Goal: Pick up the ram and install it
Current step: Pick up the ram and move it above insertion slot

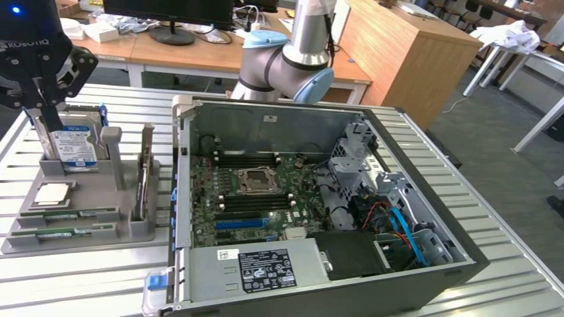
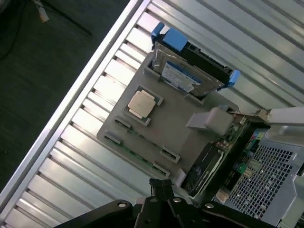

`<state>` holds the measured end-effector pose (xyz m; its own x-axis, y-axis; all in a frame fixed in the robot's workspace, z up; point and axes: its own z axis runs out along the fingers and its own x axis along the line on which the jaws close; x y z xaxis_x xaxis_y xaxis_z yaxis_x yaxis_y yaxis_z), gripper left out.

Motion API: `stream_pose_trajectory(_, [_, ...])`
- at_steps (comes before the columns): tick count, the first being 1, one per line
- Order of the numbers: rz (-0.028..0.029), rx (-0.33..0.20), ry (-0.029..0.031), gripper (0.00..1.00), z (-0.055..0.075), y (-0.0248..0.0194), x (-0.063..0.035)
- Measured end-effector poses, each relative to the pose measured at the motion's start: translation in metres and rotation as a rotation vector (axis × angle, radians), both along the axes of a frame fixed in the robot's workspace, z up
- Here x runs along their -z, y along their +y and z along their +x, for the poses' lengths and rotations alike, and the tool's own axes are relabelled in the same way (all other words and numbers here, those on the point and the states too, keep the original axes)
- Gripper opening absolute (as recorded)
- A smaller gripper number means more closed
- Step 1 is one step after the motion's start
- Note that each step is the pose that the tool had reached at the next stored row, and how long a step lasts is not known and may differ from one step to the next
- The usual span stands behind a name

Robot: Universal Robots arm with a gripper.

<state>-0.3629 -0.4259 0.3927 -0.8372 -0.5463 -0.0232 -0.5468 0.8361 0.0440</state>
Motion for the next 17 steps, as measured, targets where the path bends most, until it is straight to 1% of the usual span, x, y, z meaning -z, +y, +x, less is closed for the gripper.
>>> stream_pose_trajectory(17, [0.0, -0.31, 0.0, 0.1, 0.0, 0.0, 0.0006])
